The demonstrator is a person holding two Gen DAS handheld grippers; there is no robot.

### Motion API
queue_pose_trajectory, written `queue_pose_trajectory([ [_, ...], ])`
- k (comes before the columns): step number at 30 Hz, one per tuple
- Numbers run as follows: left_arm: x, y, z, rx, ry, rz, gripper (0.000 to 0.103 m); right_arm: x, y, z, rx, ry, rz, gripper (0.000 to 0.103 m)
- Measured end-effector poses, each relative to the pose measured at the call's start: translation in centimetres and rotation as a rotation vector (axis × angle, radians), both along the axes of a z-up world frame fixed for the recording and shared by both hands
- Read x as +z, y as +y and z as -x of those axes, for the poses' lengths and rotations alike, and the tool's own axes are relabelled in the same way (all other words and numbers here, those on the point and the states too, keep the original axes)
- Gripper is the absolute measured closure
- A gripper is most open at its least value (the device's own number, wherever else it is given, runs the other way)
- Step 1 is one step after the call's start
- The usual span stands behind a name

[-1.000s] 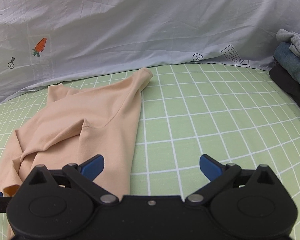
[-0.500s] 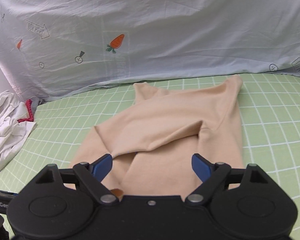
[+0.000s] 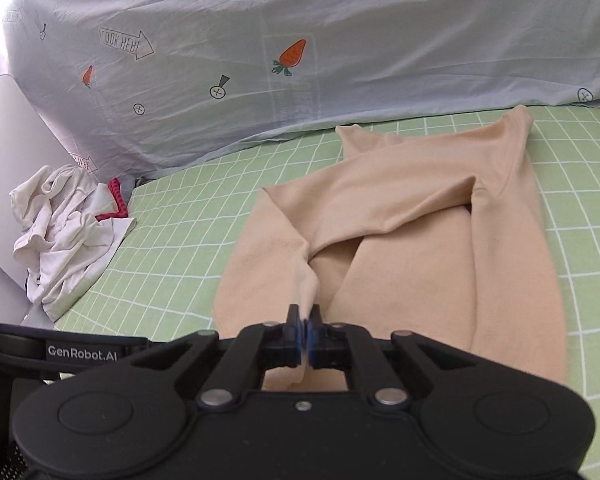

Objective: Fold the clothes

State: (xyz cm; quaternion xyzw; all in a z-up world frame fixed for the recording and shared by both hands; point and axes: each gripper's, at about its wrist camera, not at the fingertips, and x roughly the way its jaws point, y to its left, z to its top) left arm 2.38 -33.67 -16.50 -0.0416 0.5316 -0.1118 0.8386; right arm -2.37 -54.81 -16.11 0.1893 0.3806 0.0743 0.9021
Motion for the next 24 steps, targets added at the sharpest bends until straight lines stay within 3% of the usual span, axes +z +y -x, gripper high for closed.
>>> queue_pose_trajectory([
  [6,1.3,-1.1,3.5,-0.078,-0.023,0.001,0.010,0.2,0.1,5.1,-0.085,0.032,0.007,0.100],
  [15,0.9,-0.8,9.2,-0.184,-0.003,-0.023,0.010,0.6,1.1,12.3,-0.163,0.048,0.007,0.101],
  [24,-0.3,0.3,13.7,-0.201,0.034,-0.037,0.010,-0.4,1.2,17.9,-0.215,0.095,0.017,0.101],
])
